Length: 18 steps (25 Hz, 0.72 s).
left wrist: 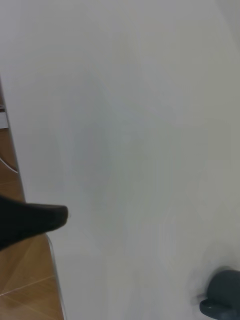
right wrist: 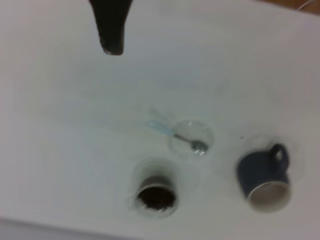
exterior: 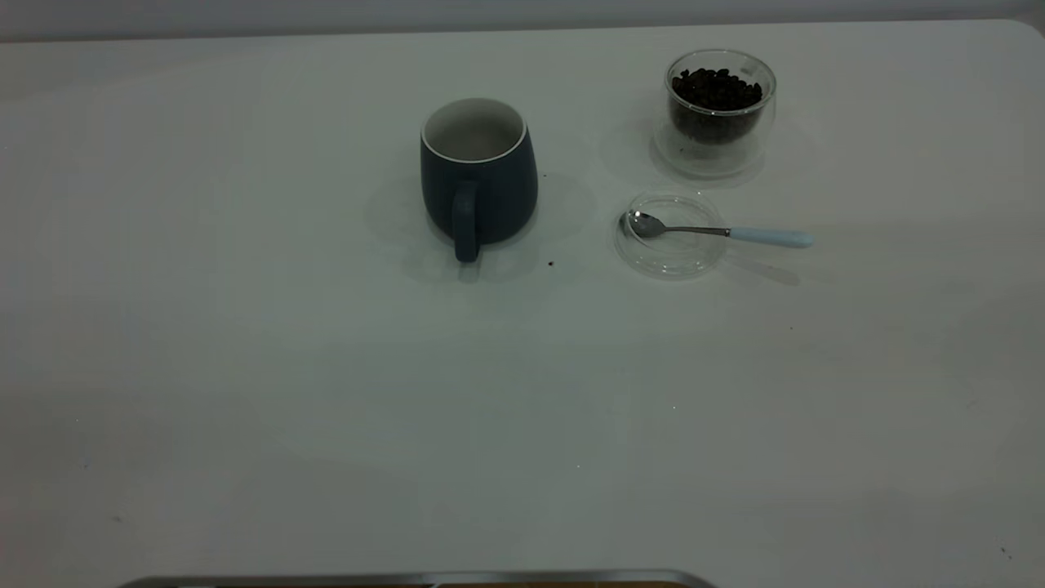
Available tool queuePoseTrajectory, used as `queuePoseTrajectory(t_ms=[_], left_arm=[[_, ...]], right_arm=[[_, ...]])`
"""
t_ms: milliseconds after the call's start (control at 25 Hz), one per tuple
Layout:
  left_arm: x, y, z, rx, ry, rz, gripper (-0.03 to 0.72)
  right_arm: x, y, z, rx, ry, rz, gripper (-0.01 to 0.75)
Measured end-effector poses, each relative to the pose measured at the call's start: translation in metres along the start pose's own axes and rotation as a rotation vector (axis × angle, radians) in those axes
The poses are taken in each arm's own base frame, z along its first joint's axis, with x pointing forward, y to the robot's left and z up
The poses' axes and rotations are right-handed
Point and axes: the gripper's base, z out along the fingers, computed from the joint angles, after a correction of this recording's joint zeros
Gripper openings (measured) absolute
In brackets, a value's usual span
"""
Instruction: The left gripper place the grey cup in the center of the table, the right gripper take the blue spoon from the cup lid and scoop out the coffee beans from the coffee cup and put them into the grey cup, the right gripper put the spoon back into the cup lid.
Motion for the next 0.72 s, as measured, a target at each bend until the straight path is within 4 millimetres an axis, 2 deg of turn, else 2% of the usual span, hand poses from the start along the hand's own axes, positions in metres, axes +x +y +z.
queuePoseTrajectory(t_ms=[80,200,440,720], left_arm=[[0.0,0.0,0.0,0.0,0.0,0.0,0.567],[0.0,0.0,0.0,0.0,0.0,0.0,0.567],[0.0,0.0,0.0,0.0,0.0,-0.001,0.567],[0.0,0.0,0.0,0.0,0.0,-0.002,0.567]], right_arm=[[0.014,0.0,-0.003,0.002,-0.007,-0.005,0.592],[0.024,0.0,-0.01,-0.015,-0.043,-0.029,0.592],[0.031,-0.002,-0.016,0.006,-0.061,-0.032,0.592],[0.037,-0.002,-0.009,0.006,-0.015,-0.026,0.592]])
